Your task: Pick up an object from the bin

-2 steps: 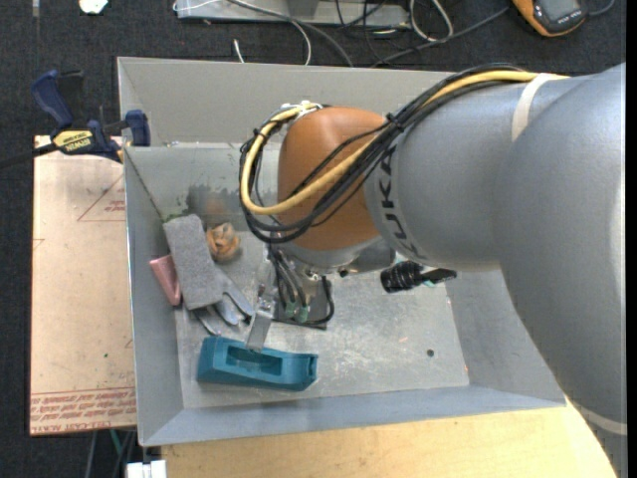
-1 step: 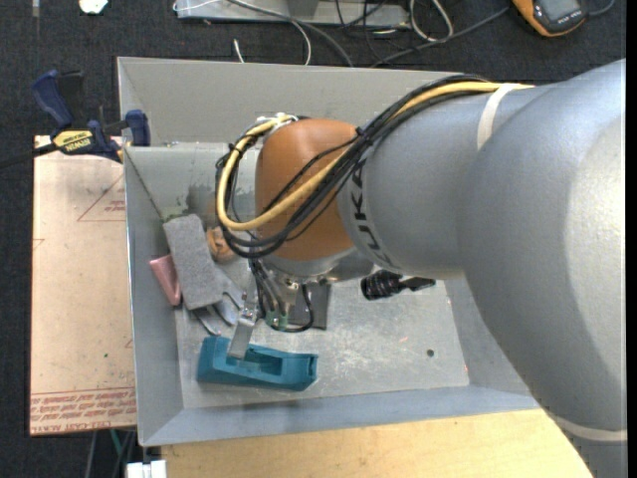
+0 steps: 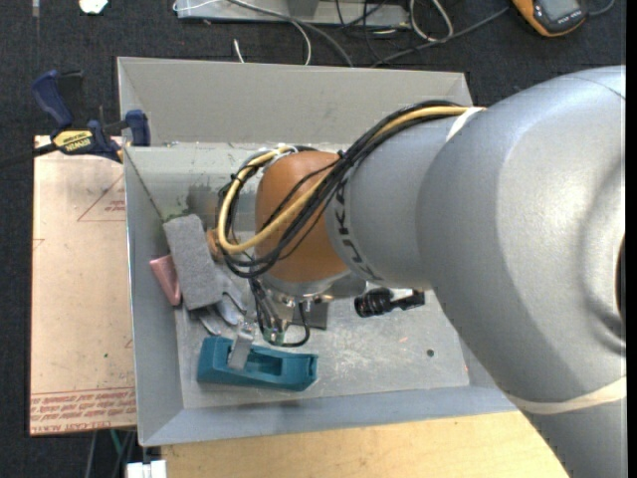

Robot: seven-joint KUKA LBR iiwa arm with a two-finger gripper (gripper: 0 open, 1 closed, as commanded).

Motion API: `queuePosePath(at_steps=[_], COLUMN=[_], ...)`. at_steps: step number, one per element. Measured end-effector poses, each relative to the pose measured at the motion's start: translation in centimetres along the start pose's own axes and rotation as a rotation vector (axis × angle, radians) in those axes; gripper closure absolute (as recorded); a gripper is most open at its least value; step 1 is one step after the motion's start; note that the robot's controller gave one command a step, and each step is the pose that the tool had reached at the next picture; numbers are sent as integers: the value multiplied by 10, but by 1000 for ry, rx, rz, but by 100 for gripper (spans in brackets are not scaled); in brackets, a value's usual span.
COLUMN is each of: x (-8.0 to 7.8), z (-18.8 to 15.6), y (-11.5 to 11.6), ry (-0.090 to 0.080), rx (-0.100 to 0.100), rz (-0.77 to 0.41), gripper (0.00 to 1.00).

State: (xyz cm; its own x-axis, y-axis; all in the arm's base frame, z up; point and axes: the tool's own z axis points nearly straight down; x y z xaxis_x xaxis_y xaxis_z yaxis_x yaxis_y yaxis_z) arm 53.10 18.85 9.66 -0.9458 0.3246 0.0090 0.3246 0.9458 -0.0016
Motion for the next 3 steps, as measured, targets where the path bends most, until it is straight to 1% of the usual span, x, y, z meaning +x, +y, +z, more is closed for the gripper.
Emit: queuePosePath(at_steps=[1,2,3], x=[36,22,35], z=[10,17,20], y=[-4,-31,-22], ry=[-2,-3,-8], rx=[-1,-5,-8], rz=[-47,84,-115], gripper=[0,0,100])
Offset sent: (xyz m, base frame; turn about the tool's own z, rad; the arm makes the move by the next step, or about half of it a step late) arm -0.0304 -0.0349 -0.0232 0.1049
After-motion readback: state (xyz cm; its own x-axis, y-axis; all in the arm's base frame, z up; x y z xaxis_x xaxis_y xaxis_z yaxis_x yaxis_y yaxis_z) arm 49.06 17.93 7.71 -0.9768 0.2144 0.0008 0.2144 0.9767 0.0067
